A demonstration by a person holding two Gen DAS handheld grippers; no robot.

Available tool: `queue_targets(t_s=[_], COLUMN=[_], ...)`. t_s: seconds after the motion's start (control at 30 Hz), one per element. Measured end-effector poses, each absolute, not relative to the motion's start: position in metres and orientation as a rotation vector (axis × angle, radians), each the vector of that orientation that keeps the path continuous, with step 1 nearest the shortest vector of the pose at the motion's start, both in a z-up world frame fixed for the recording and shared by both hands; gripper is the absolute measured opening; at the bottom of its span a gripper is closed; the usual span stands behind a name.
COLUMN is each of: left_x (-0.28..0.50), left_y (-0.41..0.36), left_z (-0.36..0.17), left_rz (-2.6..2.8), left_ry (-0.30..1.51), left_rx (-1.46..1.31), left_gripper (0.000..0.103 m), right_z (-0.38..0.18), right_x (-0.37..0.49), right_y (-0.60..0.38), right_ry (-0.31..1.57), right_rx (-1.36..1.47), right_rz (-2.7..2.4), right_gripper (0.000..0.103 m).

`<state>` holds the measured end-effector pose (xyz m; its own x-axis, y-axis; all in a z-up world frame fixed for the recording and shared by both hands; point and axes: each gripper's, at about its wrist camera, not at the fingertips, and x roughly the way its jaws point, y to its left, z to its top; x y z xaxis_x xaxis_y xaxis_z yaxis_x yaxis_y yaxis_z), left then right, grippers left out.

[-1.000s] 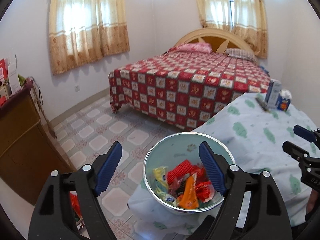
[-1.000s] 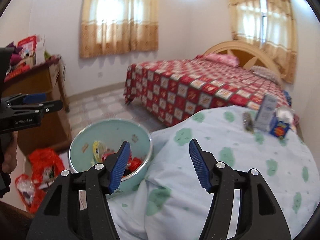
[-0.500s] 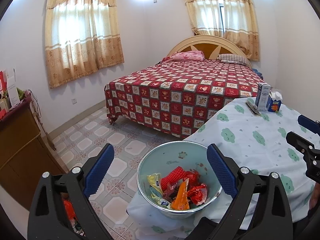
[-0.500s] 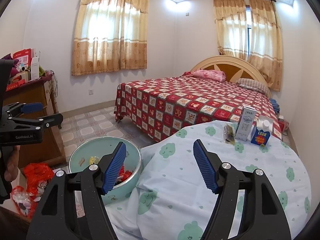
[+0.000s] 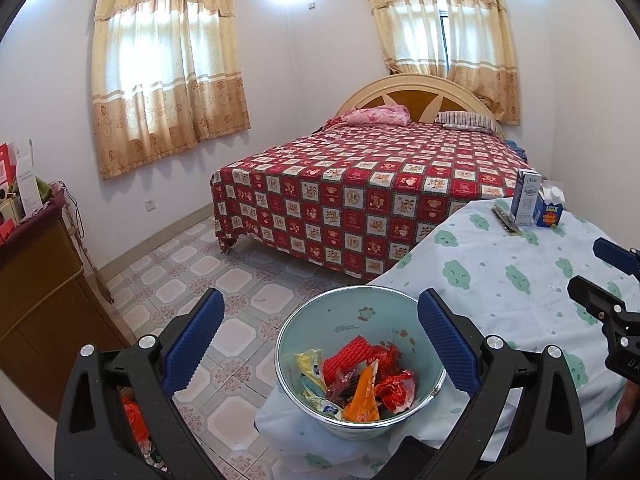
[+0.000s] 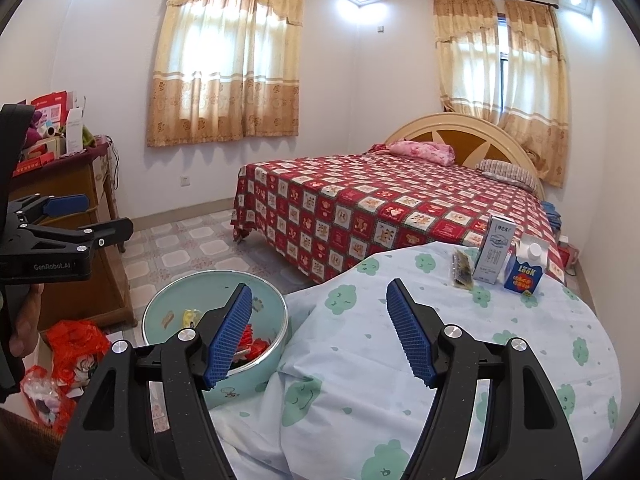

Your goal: Collect trash

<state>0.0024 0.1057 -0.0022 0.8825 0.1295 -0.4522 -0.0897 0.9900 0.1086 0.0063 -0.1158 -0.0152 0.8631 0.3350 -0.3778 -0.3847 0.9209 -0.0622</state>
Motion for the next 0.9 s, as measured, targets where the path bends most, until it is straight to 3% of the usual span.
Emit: queue_targets(t_s=[0.9], left_x=[0.0031], left_y=[0.1106], left_z=[-0.0030], left_rz=[0.144], left_ry=[0.467], left_rx=[0.108], left_gripper=[0.097], right_z=[-0.0163], right_x=[0.0062], right_y=[-0.1136], right_ry=[0.374], right_rx=[-0.139], right_rz=[0.380], right_gripper=[0.070])
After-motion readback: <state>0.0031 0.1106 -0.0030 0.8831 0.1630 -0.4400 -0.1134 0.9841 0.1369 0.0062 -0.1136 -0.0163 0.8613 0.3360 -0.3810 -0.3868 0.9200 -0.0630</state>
